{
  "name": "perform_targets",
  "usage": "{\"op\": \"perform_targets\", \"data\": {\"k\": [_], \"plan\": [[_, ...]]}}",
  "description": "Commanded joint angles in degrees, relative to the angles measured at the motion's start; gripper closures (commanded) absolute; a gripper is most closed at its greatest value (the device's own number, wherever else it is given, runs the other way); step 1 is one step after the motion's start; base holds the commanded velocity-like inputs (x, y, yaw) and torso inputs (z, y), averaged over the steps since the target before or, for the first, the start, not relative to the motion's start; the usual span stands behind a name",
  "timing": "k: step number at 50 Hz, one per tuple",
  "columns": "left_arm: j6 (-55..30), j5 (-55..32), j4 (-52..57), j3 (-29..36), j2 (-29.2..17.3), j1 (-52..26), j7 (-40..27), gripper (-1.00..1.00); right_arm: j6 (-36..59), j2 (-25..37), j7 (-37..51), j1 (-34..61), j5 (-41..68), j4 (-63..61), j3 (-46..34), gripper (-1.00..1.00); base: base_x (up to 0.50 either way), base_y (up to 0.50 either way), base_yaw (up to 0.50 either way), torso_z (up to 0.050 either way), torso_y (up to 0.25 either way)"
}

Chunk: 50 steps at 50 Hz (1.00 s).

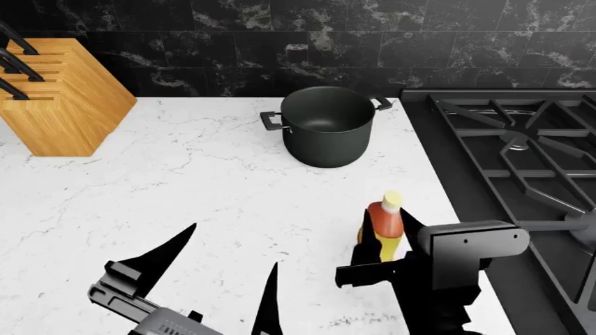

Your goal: Pick the honey bottle and honey bottle from the counter and place them in the cabinets closest to them.

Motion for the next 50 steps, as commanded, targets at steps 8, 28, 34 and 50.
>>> {"op": "perform_targets", "data": {"k": [8,28,34,50], "plan": [[1.02,1.11,-0.49,0.24,-0.87,0.73,0.84,-1.00,11.29,7.47,10.22,19.43,6.85,-19.74,9.69,1.00,0.00,0.00,0.00,0.000,0.001],[2.94,2.69,-1.88,0.46,-2.39,1.88,3.35,-1.00,23.73,6.04,19.84,57.35,30.11,-24.24,24.10,1.00,0.00,0.00,0.00,0.000,0.000],[3.10,2.74,-2.08,0.40,-2.52,2.02,3.68,-1.00,26.00,2.80,17.91,63.68,32.99,-19.10,25.24,1.00,0.00,0.00,0.00,0.000,0.000],[2.71,2.41,-1.02,0.11,-2.81,1.77,3.45,-1.00,28.41,-8.18,7.76,66.43,28.60,-1.04,22.16,1.00,0.00,0.00,0.00,0.000,0.001]]}}
